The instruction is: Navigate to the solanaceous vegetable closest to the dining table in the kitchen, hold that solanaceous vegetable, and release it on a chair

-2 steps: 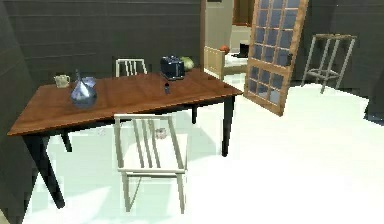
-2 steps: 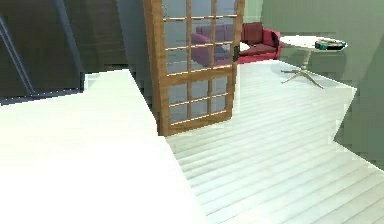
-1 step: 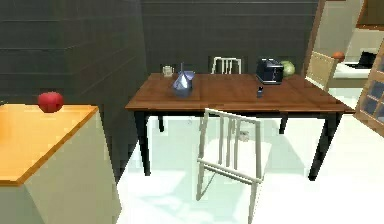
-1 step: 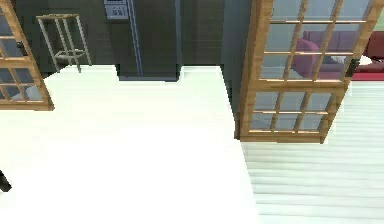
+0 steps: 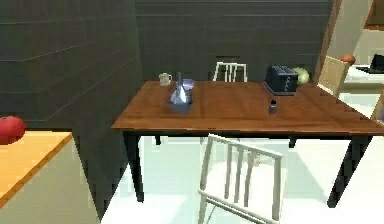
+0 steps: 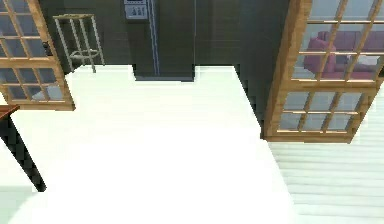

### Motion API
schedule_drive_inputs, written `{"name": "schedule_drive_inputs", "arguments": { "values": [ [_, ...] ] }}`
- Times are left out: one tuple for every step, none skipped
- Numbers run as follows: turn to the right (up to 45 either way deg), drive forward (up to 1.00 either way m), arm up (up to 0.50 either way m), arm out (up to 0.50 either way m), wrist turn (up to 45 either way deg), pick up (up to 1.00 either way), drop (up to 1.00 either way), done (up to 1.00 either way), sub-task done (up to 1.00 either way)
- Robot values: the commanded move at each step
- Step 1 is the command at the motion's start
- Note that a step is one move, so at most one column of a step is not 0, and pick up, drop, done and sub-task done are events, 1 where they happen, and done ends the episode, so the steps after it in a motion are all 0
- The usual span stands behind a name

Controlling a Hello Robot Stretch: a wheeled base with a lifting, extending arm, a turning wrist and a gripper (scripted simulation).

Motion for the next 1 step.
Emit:
{"name": "schedule_drive_inputs", "arguments": {
  "values": [
    [-45.0,0.0,0.0,0.0,0.0,0.0,0.0,0.0,0.0]
  ]
}}
